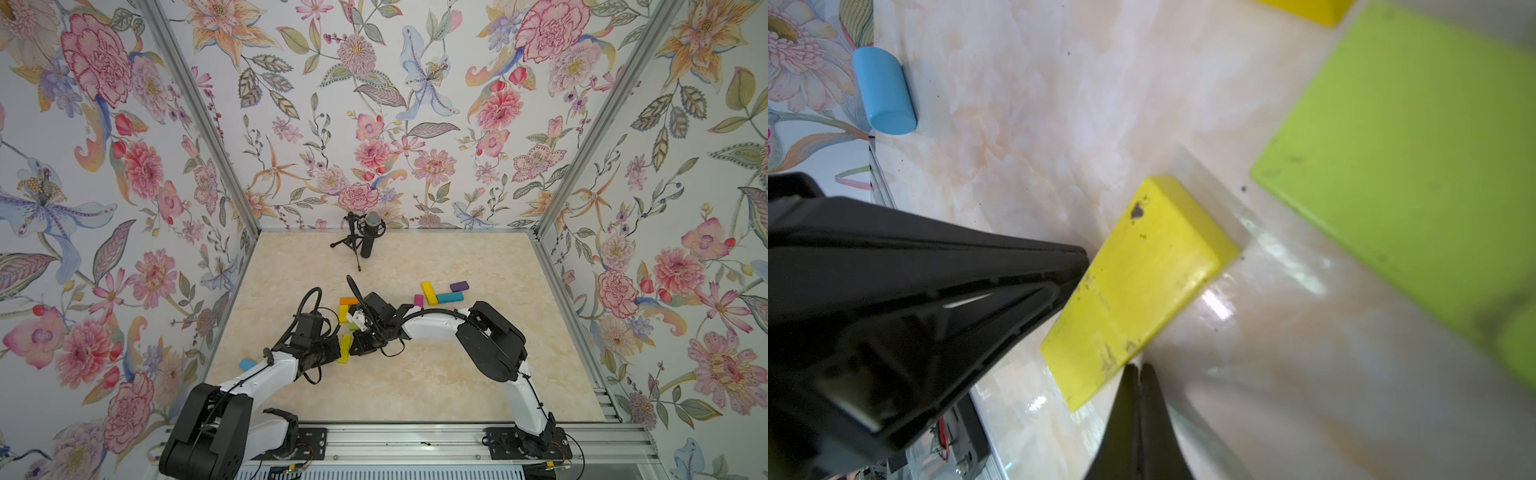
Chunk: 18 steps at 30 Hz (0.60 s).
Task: Assemble the letter p with building blocks
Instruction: Adjust the building block at the center of the board.
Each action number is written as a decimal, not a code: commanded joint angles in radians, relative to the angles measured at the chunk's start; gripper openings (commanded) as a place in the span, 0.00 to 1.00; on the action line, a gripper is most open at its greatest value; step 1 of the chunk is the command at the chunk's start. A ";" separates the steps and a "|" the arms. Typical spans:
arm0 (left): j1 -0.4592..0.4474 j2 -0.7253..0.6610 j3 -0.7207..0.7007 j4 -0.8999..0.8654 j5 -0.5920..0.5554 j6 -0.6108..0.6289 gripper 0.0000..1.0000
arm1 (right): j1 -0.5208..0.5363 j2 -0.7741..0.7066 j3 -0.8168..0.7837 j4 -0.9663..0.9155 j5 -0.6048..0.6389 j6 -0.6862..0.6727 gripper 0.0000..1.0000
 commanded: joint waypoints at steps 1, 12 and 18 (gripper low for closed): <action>-0.005 -0.012 -0.004 -0.065 -0.030 0.018 0.00 | -0.006 0.038 0.028 -0.027 0.024 -0.008 0.00; 0.010 0.010 -0.028 -0.013 -0.013 -0.001 0.00 | -0.015 0.046 0.042 -0.034 0.032 -0.004 0.00; 0.047 0.039 0.006 -0.019 -0.004 0.036 0.00 | -0.020 0.054 0.049 -0.037 0.030 0.003 0.00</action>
